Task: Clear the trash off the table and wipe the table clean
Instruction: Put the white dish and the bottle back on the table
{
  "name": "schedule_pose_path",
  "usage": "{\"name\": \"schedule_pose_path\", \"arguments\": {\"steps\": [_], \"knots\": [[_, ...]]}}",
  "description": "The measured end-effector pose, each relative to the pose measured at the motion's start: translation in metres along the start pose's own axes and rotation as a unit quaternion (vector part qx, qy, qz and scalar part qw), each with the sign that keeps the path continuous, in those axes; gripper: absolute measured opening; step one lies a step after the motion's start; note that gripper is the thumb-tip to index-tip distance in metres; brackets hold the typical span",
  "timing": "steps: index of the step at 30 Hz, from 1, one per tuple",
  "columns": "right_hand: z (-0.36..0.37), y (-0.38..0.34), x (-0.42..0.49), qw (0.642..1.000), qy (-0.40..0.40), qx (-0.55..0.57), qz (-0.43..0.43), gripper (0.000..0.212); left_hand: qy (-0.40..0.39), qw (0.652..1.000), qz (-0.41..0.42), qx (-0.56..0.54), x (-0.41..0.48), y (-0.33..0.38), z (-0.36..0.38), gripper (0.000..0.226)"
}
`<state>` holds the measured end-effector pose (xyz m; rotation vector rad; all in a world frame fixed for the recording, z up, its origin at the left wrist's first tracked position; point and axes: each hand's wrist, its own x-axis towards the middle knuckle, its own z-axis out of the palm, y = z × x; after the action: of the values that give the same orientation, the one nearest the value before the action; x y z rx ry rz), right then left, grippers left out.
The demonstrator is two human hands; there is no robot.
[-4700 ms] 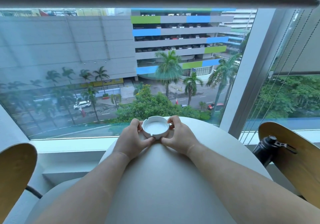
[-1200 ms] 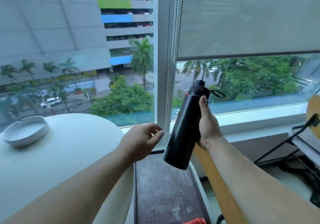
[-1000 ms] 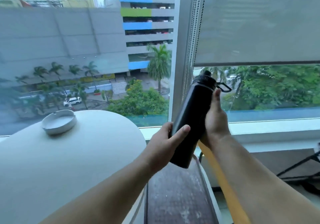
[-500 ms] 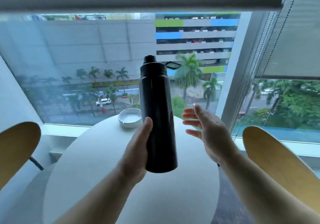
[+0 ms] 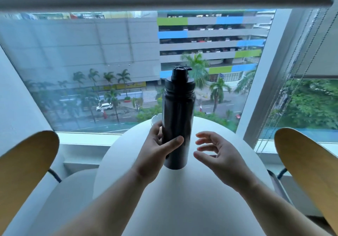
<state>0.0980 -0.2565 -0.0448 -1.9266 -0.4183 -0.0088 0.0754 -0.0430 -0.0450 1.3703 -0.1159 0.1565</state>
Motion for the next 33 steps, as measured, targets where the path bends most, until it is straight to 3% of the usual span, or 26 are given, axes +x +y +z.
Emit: {"name": "schedule_pose_path", "arguments": {"steps": [9,14,17,19,21,24,27,30,33], "knots": [[-0.001,0.019,0.009,1.0,-0.009,-0.002,-0.002,0.087,0.0,1.0,0.006,-0.013,0.021,-0.024,0.04,0.072],[-0.003,0.025,0.013,0.999,0.026,0.008,-0.022,0.082,-0.002,1.0,0.007,-0.015,0.024,-0.029,0.053,0.07],[-0.004,0.028,0.017,0.999,0.01,0.024,-0.026,0.082,-0.009,0.995,0.026,0.097,0.025,-0.024,0.05,0.069],[-0.004,0.033,0.019,0.999,0.007,0.023,-0.027,0.08,-0.023,0.959,0.058,0.276,0.023,-0.022,0.037,0.068],[-0.003,0.038,0.021,0.999,0.019,0.01,-0.028,0.08,0.008,0.883,0.099,0.459,0.019,-0.026,0.012,0.064],[0.0,0.042,0.028,0.999,0.037,0.003,-0.023,0.081,0.099,0.8,0.126,0.578,0.015,-0.035,-0.03,0.048],[0.004,0.045,0.04,0.999,0.042,0.002,-0.022,0.084,0.155,0.708,0.05,0.687,0.027,-0.048,-0.07,0.059],[0.008,0.049,0.054,0.999,0.049,-0.007,-0.023,0.083,0.161,0.694,-0.076,0.697,0.04,-0.052,-0.086,0.077],[0.012,0.051,0.075,0.998,0.06,-0.018,-0.023,0.087,0.149,0.672,-0.09,0.72,0.048,-0.055,-0.085,0.079]]}}
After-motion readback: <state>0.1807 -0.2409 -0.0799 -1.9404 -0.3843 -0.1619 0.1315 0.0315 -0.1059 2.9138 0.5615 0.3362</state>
